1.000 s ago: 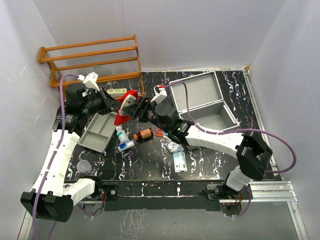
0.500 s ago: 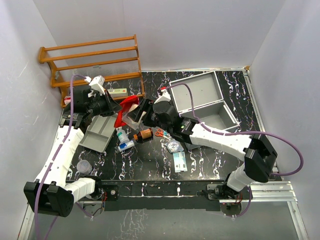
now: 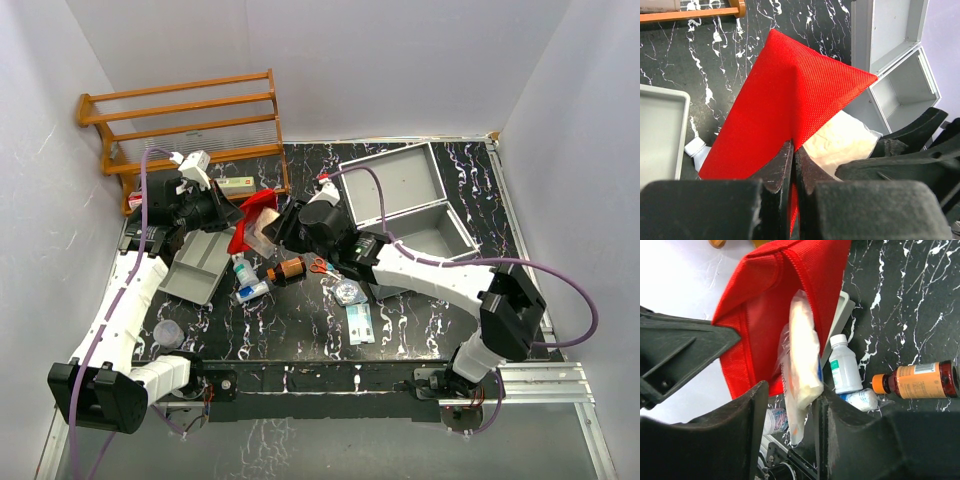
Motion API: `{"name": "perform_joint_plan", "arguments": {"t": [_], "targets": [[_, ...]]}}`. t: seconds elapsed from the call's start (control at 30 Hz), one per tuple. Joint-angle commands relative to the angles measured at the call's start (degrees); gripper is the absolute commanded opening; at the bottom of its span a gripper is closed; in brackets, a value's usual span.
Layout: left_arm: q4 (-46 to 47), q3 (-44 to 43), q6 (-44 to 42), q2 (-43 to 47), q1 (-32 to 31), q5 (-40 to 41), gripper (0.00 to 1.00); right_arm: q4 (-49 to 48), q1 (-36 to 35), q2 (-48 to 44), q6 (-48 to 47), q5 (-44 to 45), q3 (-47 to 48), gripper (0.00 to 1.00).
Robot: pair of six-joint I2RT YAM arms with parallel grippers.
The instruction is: Organize the medicine kit
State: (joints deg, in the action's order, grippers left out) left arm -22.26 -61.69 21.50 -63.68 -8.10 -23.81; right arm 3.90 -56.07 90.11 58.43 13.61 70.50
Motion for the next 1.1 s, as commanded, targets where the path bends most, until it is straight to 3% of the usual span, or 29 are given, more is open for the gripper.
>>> {"name": "perform_joint_plan", "arguments": {"t": [0.0,0.13,0.27,0.53,1.07], "targets": [[2.8,0.6,-1.1,0.8,-0.2,-2.0,0.0,-0.1,0.1,0.8,-0.3,2.3,2.8,0.34],[2.4,0.7,-1.7,1.0,-0.2,-0.6,0.0,2.1,0.0,1.1,0.0,3.5,4.8,0.12],[2.2,0.9,-2.5,1.2,-0.2,0.3,0.0,2.4,-0.1,-0.2,1.1,2.5,5.7,0.0],[2.1,1.2,-3.4,1.1,-0.2,-0.9,0.0,6.4,-0.1,0.3,3.8,4.7,11.0,0.0],[2.3,1.5,-4.1,1.0,-0.2,-3.0,0.0,14.6,-0.4,8.3,-1.3,7.8,20.8,0.0]]}}
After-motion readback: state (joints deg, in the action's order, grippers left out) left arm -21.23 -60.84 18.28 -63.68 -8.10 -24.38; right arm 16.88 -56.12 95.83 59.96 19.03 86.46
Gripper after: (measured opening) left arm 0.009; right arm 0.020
